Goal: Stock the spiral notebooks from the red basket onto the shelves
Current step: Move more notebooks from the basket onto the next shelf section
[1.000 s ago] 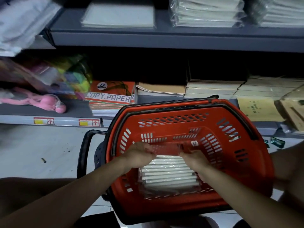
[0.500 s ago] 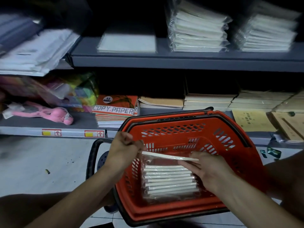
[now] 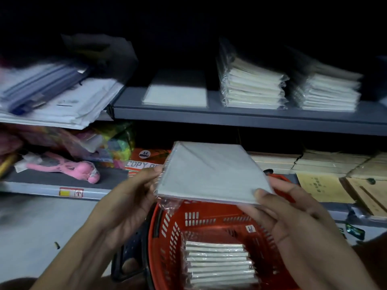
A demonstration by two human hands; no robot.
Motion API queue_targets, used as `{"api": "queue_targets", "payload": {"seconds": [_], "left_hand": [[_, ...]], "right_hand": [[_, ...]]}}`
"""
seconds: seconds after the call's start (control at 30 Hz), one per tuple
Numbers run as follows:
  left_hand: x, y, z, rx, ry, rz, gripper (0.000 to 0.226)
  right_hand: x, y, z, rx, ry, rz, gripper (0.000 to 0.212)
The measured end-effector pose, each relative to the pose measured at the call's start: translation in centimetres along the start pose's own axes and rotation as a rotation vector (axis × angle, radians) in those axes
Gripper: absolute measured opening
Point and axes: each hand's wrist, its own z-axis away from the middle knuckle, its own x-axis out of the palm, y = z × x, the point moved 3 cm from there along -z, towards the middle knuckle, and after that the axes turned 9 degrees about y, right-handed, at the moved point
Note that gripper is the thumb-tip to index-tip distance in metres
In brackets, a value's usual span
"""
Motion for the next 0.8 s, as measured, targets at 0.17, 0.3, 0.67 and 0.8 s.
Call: {"api": "queue_targets", "payload": {"seconds": [0.17,0.3,0.67,0.8], "left_hand": [[0.8,1.6,0.4,0.057,-0.108,0.047,0.029],[0.3,1.5,0.4,0.069,-0.091,0.116,0.026],[-1.1,2.0,-0.7,0.09,-0.231,0.245,0.08],[-1.1,2.5,-0.9,0.144,-0.252,0.226,0.067]], "right_hand": [[2.3,0.3,-0.9,-0.059,-0.168,0.011,0.026],[3.5,1.3,-1.0,-0.077,-0.268,0.029,0.02],[3.9,1.6,-0.5,-0.372,-0.273,0.164,0.028],[4.3,1.9,-1.5,-0.368,-0.325,0.157,0.033]]}}
